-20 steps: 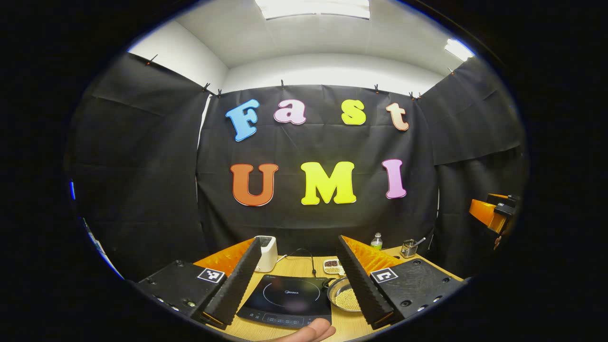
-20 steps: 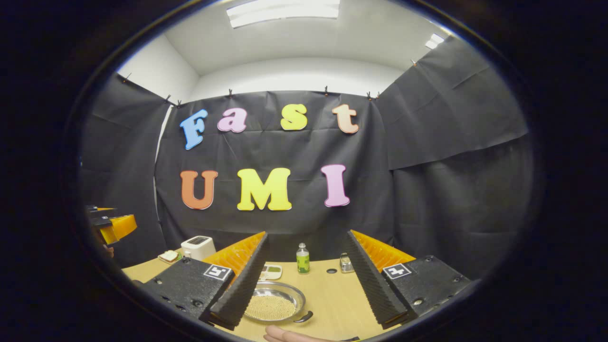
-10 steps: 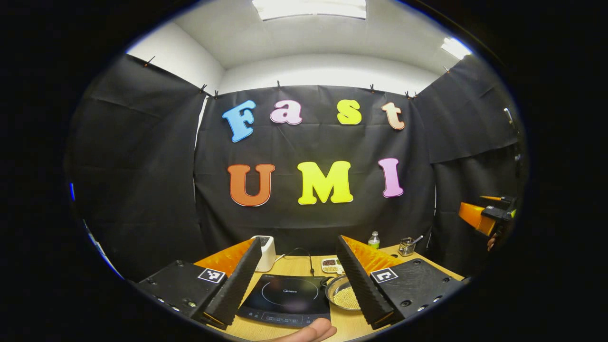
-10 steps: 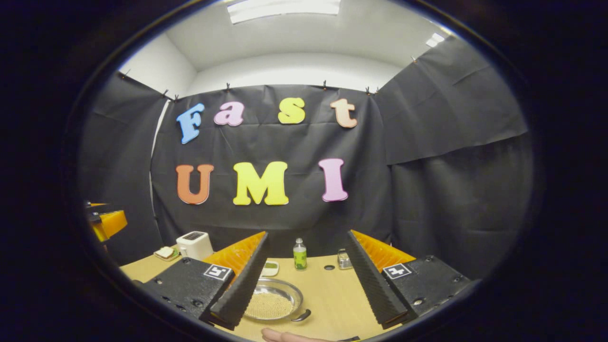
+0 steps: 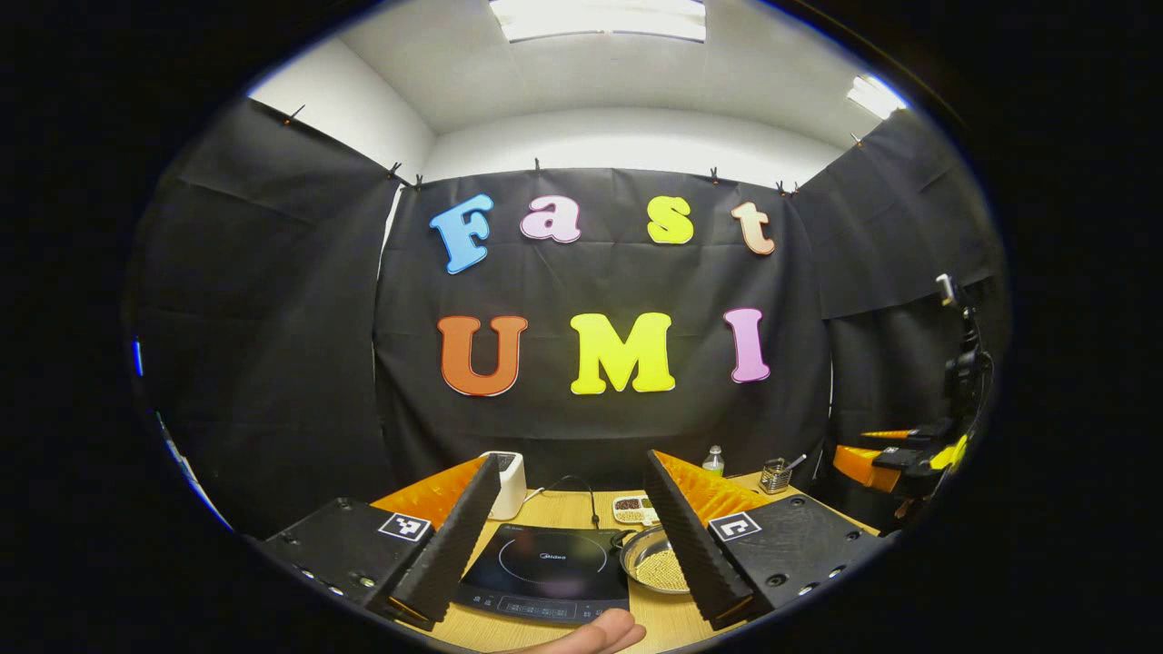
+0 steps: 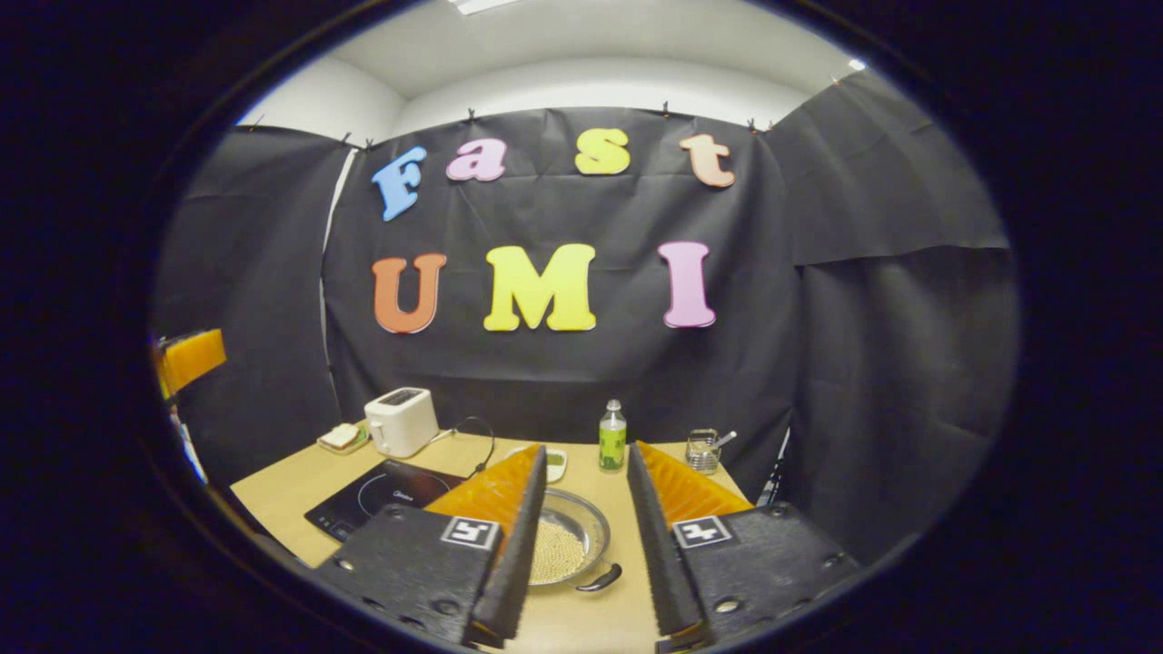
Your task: First push the handle of the pot to place it horizontally, then grasp the pot with both hands and set it on the induction cooktop.
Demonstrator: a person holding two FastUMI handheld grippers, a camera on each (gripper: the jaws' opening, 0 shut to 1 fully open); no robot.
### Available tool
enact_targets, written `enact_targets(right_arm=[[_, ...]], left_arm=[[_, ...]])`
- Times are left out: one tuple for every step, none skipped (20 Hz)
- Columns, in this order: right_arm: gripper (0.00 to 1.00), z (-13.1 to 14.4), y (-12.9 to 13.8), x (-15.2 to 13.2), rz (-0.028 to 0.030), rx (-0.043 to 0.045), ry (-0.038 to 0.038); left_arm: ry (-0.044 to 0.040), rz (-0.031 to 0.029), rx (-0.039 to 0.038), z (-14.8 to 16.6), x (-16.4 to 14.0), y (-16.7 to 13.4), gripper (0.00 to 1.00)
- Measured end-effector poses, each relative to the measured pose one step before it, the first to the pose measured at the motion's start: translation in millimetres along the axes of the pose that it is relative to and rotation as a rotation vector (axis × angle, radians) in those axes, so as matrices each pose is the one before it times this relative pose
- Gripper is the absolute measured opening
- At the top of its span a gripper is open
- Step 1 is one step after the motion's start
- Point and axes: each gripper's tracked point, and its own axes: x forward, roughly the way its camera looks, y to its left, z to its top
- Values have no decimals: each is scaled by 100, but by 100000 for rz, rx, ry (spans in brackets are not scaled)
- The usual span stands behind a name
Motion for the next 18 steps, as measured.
enact_targets(right_arm=[[41,-1055,329,418,1438,-141,3515],[19,-891,211,472,730,834,3209],[13,-1006,-69,614,-75,381,3542],[2,-1051,106,557,302,442,2511],[4,-522,48,352,-86,-413,1851],[4,-587,-193,511,-1276,-111,1424],[4,-852,-504,658,-2314,-73,2139],[0,-875,-302,577,-1699,569,2886],[2,-1061,411,534,1075,1388,3782],[2,-1037,603,448,2494,1427,3968],[4,-944,119,540,1227,400,3004],[4,-836,-192,531,125,-232,2883],[4,-923,6,483,877,82,3013],[4,-864,216,585,1118,462,3126],[4,-943,47,622,952,637,3457],[2,-842,117,619,969,547,3537],[4,-918,175,516,907,-133,2807],[2,-700,-87,472,67,-644,2505]], left_arm=[[166,-230,-132,-144,11,-13,95],[83,-79,-21,-150,-20,-57,95],[133,17,28,24,-106,178,95],[150,-20,-17,-42,-114,68,95],[134,-165,84,-90,18,-81,95],[-81,-32,142,-101,-46,-62,95],[-220,85,203,-98,-89,75,95],[-3,-27,83,37,-158,35,95],[34,-61,-72,-136,-31,4,95],[22,-39,-86,-47,-17,-9,95],[213,-41,91,-172,79,25,95],[312,269,153,-214,61,91,95],[259,259,238,-61,-153,107,95],[149,69,264,-74,40,9,95],[12,50,211,-37,-43,-16,95],[155,194,46,-121,17,21,95],[51,-25,69,-13,-21,11,95],[-11,53,87,-8,62,4,95]])
